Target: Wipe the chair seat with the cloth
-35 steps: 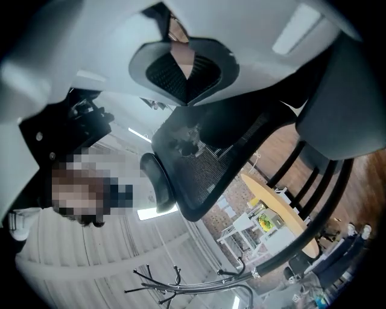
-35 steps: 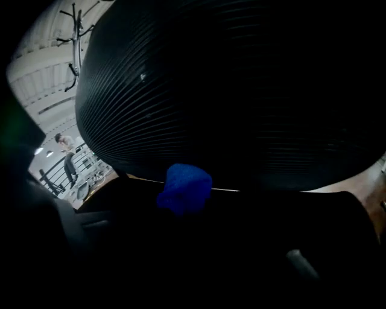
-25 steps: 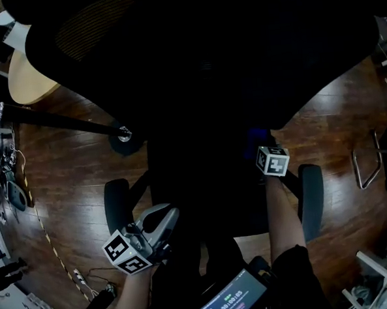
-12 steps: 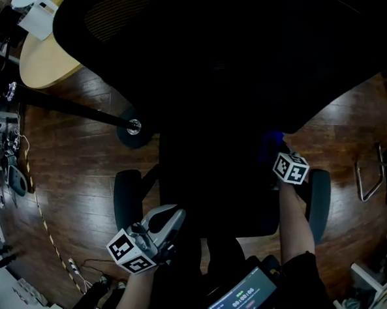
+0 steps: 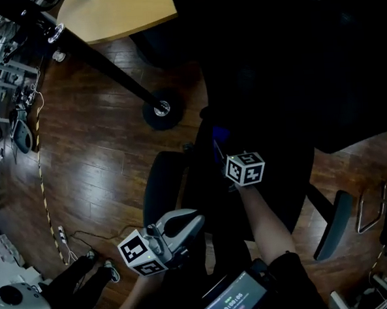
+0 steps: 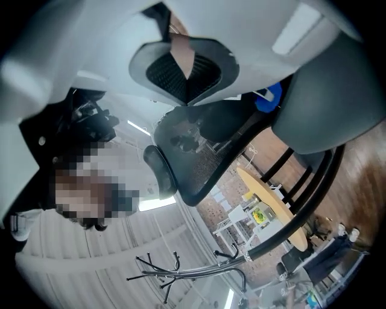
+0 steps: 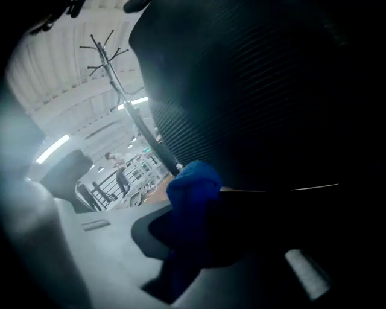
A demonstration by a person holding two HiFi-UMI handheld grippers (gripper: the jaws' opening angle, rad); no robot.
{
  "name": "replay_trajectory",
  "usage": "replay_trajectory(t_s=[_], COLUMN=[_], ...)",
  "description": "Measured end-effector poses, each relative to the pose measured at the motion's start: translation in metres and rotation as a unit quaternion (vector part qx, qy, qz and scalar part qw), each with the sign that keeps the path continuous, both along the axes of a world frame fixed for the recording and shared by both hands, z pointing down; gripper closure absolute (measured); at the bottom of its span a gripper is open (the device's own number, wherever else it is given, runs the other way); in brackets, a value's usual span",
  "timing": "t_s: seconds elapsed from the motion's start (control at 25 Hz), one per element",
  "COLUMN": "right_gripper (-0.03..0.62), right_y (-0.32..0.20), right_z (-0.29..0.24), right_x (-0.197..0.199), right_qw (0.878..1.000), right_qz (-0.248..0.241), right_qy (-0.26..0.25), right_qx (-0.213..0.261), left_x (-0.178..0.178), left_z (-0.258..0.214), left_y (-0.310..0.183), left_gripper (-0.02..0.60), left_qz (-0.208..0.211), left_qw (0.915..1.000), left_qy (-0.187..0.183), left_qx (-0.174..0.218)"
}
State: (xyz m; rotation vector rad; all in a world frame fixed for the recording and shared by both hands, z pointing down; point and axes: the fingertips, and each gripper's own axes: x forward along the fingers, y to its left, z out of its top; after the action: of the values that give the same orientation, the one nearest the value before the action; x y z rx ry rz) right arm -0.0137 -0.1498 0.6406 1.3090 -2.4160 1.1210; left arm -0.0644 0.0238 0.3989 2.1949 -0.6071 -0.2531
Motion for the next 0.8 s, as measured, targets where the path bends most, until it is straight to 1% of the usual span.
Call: replay_trajectory(t_s=[0.08, 0.16, 0.24, 0.4, 0.48, 0.56, 0.68, 0.8], right_gripper=[0.534, 0.534, 0.534, 0.536, 0.536, 0.536, 0.536, 0.536], right_y=[0.002, 0.008, 0.011, 0.014, 0.019, 0.023, 0.035, 0.051], right_z=[0.017, 0.037, 0.044, 0.047, 0.052, 0.059, 0.068, 0.068], right_x=[-0.043, -0.063, -0.066, -0.06, -0.042, -0.012, 0.057, 0.139], right_qw=[0.999, 0.997, 0.995, 0.993, 0.992, 0.991, 0.985, 0.976], right_qz=[-0.029, -0.041, -0.04, -0.043, -0.033, -0.015, 0.024, 0.081], right_qy=[0.011, 0.053, 0.092, 0.106, 0.119, 0.135, 0.17, 0.194], right_qx=[-0.022, -0.033, -0.02, -0.005, -0.004, -0.013, -0.034, -0.052], left_x=[-0.008, -0.013, -0.018, -0.031, -0.033, -0.03, -0.014, 0.011], left_z=[-0.001, -0.003, -0.005, -0.003, -0.004, -0.005, -0.004, -0.001], left_y=[0.003, 0.006, 0.007, 0.008, 0.008, 0.008, 0.012, 0.016], left_gripper=[0.58, 0.579, 0.58, 0.578, 0.58, 0.58, 0.578, 0.58], left_qz=[-0.01, -0.018, -0.024, -0.025, -0.022, -0.013, 0.008, 0.037], left_qw=[0.9999, 0.9997, 0.9996, 0.9995, 0.9996, 0.9998, 0.9999, 0.9992], left_qy=[0.01, 0.015, 0.018, 0.018, 0.018, 0.014, 0.013, 0.015], left_qx=[-0.003, -0.002, 0.002, 0.005, 0.007, 0.01, 0.007, 0.003])
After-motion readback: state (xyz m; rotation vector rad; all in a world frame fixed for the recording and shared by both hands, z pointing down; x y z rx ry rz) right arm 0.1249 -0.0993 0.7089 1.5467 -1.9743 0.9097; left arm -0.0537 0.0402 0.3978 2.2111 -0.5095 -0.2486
